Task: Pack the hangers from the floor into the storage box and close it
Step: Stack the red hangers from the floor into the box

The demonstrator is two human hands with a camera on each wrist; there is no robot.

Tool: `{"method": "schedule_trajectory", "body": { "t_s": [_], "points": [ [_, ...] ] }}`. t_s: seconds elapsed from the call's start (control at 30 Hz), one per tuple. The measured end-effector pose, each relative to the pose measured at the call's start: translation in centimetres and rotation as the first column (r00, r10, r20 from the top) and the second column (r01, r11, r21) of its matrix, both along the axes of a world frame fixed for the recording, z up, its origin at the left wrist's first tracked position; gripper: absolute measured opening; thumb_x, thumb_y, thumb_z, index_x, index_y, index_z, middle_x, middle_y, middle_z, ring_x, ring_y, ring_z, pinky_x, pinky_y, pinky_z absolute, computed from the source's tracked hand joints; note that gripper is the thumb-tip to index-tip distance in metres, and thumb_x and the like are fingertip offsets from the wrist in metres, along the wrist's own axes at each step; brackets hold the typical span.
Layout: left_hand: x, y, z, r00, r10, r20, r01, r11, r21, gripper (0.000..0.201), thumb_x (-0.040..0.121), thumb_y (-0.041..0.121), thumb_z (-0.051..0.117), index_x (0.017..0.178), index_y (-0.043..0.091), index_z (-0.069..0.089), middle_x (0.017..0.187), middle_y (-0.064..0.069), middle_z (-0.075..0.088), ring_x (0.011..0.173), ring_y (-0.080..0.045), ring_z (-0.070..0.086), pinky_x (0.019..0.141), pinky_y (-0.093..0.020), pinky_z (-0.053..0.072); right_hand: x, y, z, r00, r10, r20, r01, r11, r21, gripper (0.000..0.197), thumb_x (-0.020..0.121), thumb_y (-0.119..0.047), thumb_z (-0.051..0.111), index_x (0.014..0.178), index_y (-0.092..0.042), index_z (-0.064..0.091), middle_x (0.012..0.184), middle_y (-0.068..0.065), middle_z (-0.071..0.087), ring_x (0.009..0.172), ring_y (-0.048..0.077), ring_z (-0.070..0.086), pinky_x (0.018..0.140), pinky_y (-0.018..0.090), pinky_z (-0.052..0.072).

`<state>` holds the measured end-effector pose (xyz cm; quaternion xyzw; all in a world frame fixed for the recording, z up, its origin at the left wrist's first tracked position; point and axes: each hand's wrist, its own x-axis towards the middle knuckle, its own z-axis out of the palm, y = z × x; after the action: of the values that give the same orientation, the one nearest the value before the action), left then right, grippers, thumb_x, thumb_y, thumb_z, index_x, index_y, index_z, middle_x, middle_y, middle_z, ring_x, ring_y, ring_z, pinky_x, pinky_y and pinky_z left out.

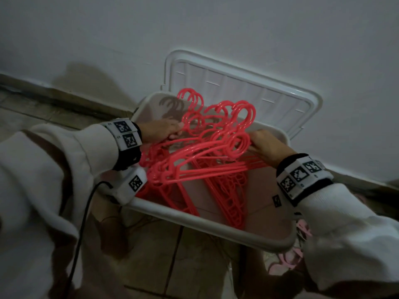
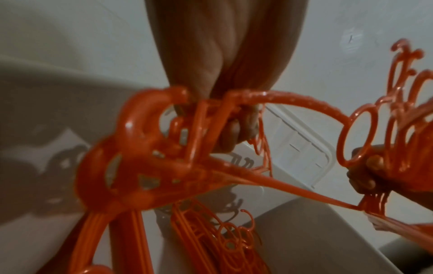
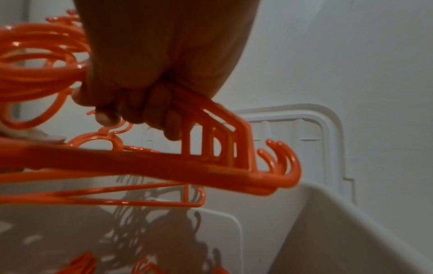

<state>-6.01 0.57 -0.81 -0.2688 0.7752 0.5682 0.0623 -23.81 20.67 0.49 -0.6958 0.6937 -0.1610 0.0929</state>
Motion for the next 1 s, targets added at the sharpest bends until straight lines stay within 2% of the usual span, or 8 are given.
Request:
{"method": "schedule_trajectory", "body": {
  "t_s": [0.07,0.23,0.4,0.6,0.73,0.87,0.93,1.0],
  "points": [
    [0.2,0.0,-0.3,1.0,-0.003,0.007,0.002,0.998,0.068,0.036,0.102,0.019,0.025,0.07,0.015,0.04,0.058,0.003,0.036,0.049,-0.004,0.032,0.051,-0.015,0.031,0.2,-0.3,-0.1,1.0,0.031,-0.001,-0.031,0.999,-0.011,0.097,0.083,-0.07,0.016,0.089,0.012,0.066,0.078,0.029,0.068,0.07,0.045,0.066,0.064,0.03,0.034],
    [0.3,0.4,0.3,0.999,-0.022,-0.024,0.027,0.97,0.242,0.034,0.102,0.015,0.022,0.074,0.008,0.04,0.038,0.009,0.035,0.032,-0.002,0.028,0.038,-0.014,0.027,-0.4,-0.2,-1.2,0.998,-0.034,-0.049,0.03,0.996,-0.083,0.09,0.085,-0.068,0.022,0.089,0.012,0.065,0.079,0.029,0.068,0.071,0.045,0.066,0.065,0.032,0.033],
    [0.1,0.1,0.3,0.993,0.106,-0.054,-0.076,0.917,0.391,0.031,0.102,0.013,0.026,0.076,0.01,0.043,0.04,0.007,0.039,0.029,-0.001,0.029,0.032,-0.011,0.027,-1.6,0.4,-1.9,0.998,-0.052,-0.044,0.045,0.989,-0.143,0.092,0.087,-0.065,0.019,0.081,0.013,0.066,0.068,0.028,0.067,0.058,0.044,0.065,0.061,0.033,0.032],
    [0.5,-0.3,0.4,0.999,0.042,0.015,-0.044,0.857,0.514,0.024,0.1,0.011,0.029,0.096,0.009,0.052,0.045,0.007,0.039,0.033,-0.001,0.034,0.036,-0.013,0.034,-2.1,0.4,-1.9,0.996,-0.053,-0.076,0.036,0.978,-0.204,0.051,0.083,-0.034,0.043,0.077,0.011,0.068,0.062,0.025,0.067,0.049,0.039,0.064,0.058,0.03,0.033],
    [0.7,-0.3,0.9,0.998,-0.044,0.044,0.01,0.81,0.587,0.027,0.099,0.006,0.026,0.096,0.01,0.053,0.048,0.007,0.043,0.038,-0.001,0.038,0.039,-0.012,0.035,-2.0,0.1,-2.3,1.0,0.009,-0.026,-0.014,0.98,-0.198,0.078,0.09,-0.057,0.029,0.082,0.009,0.068,0.069,0.025,0.068,0.061,0.036,0.064,0.061,0.03,0.035],
    [0.5,0.1,0.8,0.991,-0.038,0.13,-0.03,0.877,0.479,0.031,0.099,0.003,0.029,0.08,0.011,0.052,0.05,0.004,0.043,0.035,-0.001,0.038,0.037,-0.011,0.035,-1.5,-0.2,-2.1,0.997,0.06,-0.057,-0.072,0.966,-0.249,0.074,0.092,-0.053,0.025,0.081,0.006,0.068,0.067,0.021,0.069,0.061,0.026,0.062,0.061,0.026,0.036],
    [0.4,0.3,0.5,0.983,-0.018,0.184,-0.053,0.926,0.373,0.027,0.098,0.005,0.035,0.075,0.009,0.048,0.047,0.002,0.047,0.036,-0.004,0.041,0.038,-0.012,0.037,-0.9,-0.5,-1.5,0.994,0.08,-0.073,-0.097,0.954,-0.283,0.068,0.092,-0.049,0.028,0.08,0.006,0.067,0.067,0.022,0.069,0.079,0.022,0.053,0.063,0.026,0.035],
    [0.4,0.4,0.2,0.965,-0.01,0.263,-0.053,0.972,0.23,0.025,0.097,0.005,0.039,0.073,0.008,0.047,0.04,0.004,0.046,0.033,-0.004,0.04,0.035,-0.012,0.034,-0.6,-0.9,-0.8,0.982,0.077,-0.17,-0.126,0.944,-0.305,0.054,0.09,-0.04,0.04,0.076,0.004,0.067,0.065,0.02,0.069,0.068,0.022,0.058,0.063,0.026,0.035]
  ]
}}
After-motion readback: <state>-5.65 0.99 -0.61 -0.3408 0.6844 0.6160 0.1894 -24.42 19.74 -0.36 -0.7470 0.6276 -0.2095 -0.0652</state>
